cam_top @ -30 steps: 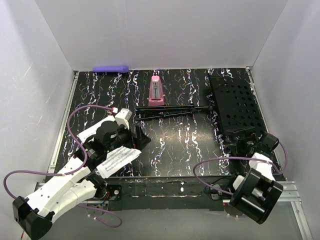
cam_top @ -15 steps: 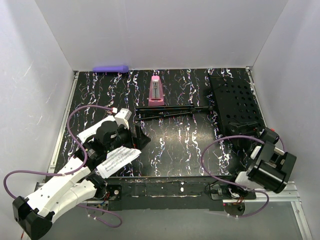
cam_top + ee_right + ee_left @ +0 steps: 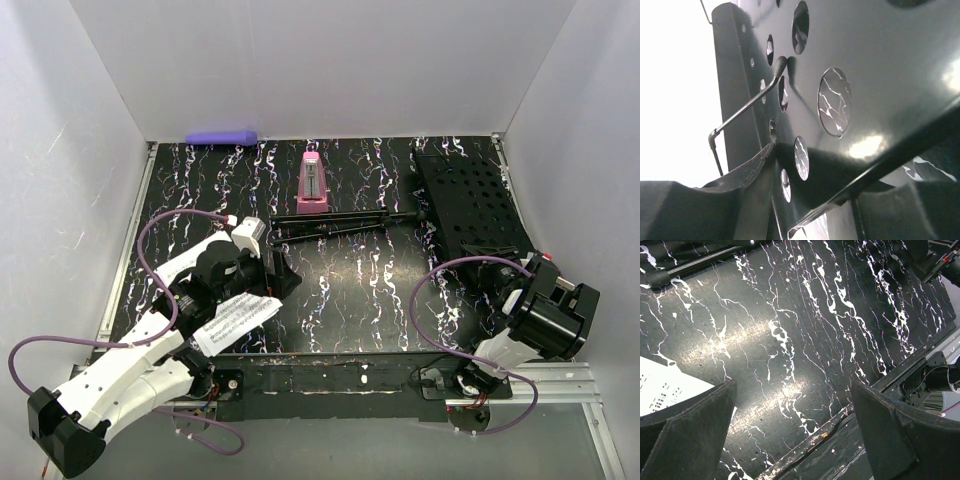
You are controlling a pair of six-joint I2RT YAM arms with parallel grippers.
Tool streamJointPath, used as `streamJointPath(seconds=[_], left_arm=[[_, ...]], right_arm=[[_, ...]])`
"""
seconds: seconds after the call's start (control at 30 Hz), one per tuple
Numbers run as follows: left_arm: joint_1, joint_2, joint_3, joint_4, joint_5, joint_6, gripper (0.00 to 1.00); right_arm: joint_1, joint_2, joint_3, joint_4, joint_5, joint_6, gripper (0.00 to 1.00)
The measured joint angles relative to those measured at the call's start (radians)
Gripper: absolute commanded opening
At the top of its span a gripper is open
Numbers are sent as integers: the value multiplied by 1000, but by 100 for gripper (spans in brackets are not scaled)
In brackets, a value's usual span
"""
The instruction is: Set up the instrument practice props
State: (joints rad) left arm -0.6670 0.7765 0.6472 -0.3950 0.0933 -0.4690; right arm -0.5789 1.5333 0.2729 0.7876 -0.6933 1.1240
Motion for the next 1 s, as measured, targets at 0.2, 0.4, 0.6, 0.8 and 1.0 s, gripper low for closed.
streamJointPath(seconds=[0.2, 0.4, 0.6, 0.8, 1.0], left_arm=[[0, -2, 0, -1, 1, -5, 98], [0, -21, 0, -1, 1, -12, 98], [0, -26, 0, -2, 5, -14, 98], [0, -23, 10, -13, 16, 4, 98], [0, 15, 64, -13, 65, 97, 98]], right_arm=[[-11, 0, 1, 77, -39, 52, 26], [-12, -72, 0, 105, -47, 79, 15], [-12, -267, -2, -15, -28, 48, 1], [-15, -497, 6, -254, -7, -6, 1], [-16, -674, 140, -658, 22, -137, 1]])
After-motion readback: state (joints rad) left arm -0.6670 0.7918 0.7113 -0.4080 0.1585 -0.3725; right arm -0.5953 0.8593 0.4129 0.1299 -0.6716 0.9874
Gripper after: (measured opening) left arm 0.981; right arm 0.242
